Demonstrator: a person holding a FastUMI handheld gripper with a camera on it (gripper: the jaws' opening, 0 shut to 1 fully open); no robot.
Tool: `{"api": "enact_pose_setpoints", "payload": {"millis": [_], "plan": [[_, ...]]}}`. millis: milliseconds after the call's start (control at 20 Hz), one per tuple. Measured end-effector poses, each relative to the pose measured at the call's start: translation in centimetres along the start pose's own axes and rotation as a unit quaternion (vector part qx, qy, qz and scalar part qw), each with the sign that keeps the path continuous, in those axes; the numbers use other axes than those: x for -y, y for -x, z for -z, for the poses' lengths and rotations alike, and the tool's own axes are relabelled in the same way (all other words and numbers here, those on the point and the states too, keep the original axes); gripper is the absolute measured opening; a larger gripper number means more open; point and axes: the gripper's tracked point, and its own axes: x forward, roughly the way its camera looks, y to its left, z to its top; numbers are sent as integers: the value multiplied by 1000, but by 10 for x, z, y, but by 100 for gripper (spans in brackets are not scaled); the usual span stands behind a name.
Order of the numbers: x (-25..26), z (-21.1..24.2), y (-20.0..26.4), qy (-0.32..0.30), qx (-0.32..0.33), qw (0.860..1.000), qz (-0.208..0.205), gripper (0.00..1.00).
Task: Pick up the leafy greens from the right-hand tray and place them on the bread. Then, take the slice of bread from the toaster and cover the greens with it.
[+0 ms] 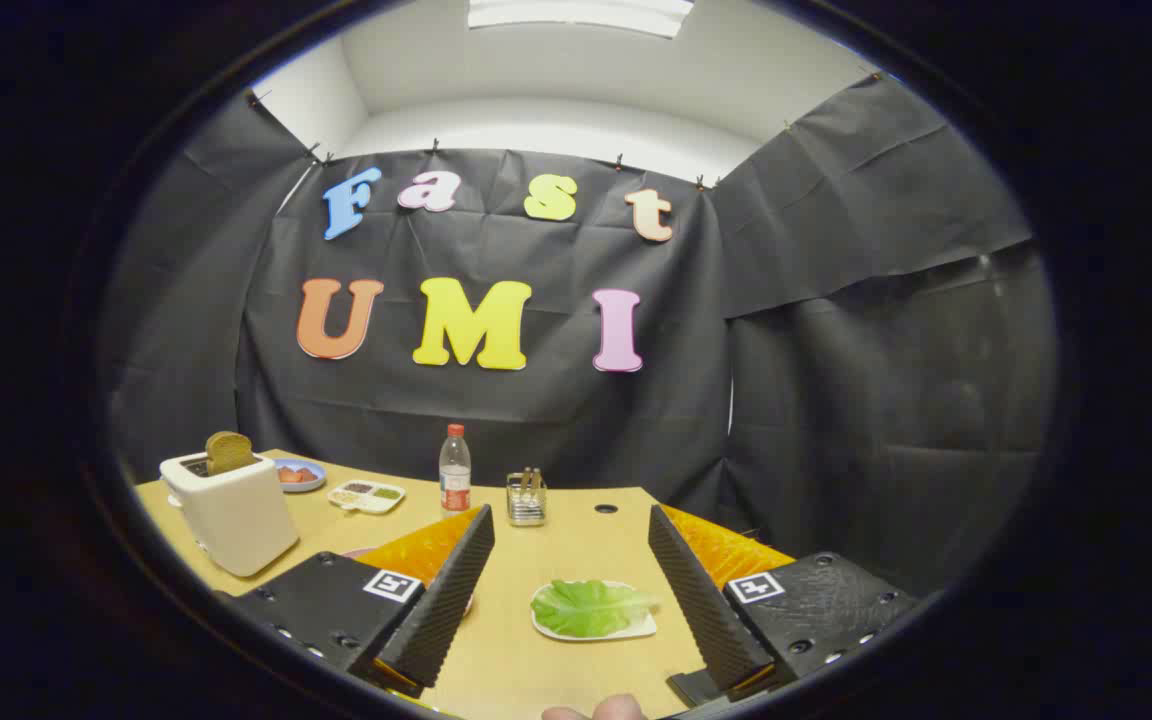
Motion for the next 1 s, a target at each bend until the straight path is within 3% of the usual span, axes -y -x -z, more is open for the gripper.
{"api": "enact_pose_setpoints", "payload": {"millis": [1000], "plan": [[0,8,-4,-1,-15,1000,3,95]]}}
